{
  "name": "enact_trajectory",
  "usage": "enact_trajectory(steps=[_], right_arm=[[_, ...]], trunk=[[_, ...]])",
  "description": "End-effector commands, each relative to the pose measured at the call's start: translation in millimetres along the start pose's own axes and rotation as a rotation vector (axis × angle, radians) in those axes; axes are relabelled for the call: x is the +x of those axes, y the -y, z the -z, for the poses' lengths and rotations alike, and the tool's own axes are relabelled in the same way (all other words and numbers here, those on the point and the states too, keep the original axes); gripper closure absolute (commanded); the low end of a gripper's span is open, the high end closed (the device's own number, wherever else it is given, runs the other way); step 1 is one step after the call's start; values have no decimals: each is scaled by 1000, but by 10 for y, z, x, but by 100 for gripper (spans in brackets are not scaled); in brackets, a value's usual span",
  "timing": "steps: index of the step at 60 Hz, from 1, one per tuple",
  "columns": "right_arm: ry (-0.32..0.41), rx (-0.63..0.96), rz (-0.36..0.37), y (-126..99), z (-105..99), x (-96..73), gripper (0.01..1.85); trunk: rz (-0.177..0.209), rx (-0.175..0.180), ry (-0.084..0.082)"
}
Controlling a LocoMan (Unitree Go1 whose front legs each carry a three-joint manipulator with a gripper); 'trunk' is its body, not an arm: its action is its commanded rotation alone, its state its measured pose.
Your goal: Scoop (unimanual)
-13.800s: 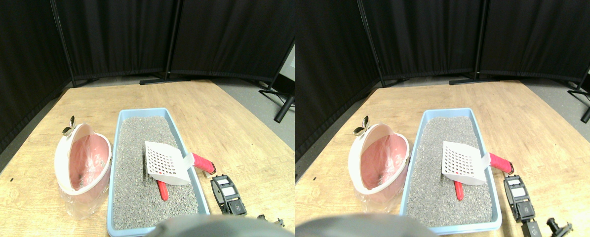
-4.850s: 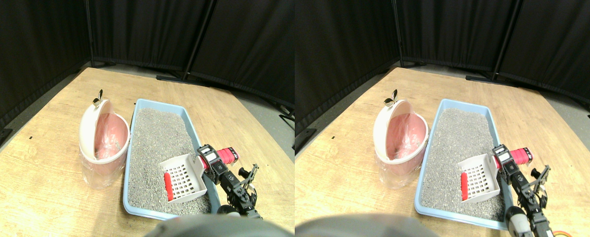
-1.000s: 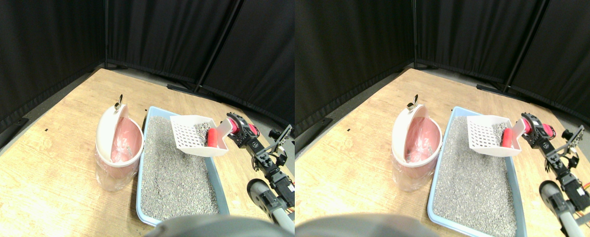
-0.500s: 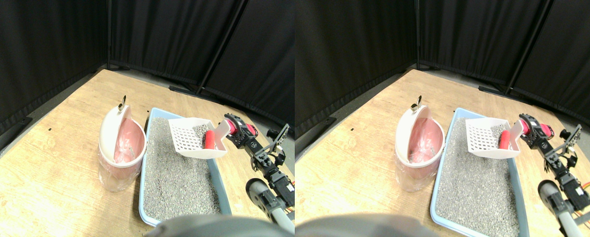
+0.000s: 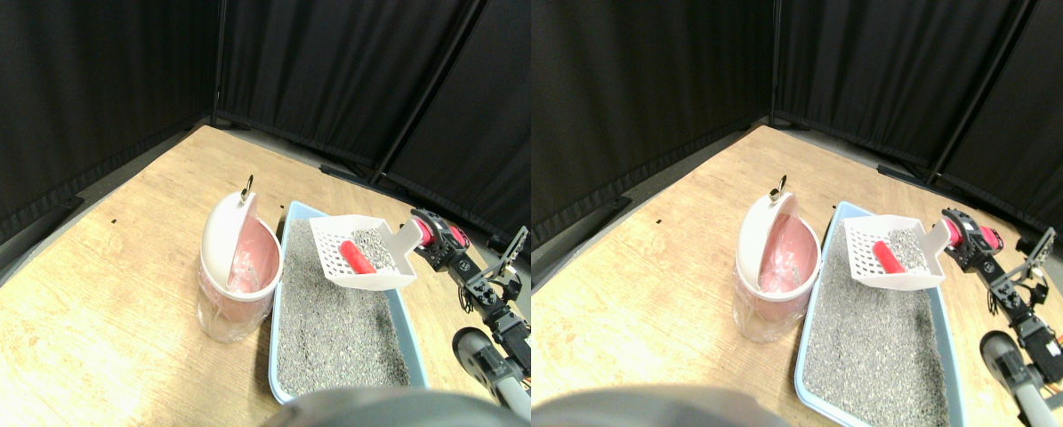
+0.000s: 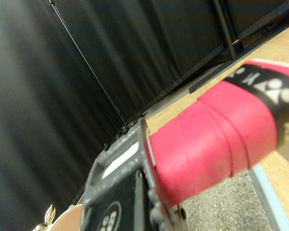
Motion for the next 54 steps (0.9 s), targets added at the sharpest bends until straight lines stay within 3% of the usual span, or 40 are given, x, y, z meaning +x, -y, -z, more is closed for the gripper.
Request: enact_trajectory(steps=[1, 20, 41, 54], right_arm=[[50, 25, -34, -46, -76, -12, 181], [42, 46, -70, -177, -31, 32, 181], [14, 23, -102, -314, 37, 110, 181], [-28, -37, -103, -366, 54, 182, 181]], trunk=[[-31, 5, 3], [-74, -9, 16], [-115, -18, 14], [-121, -23, 16]])
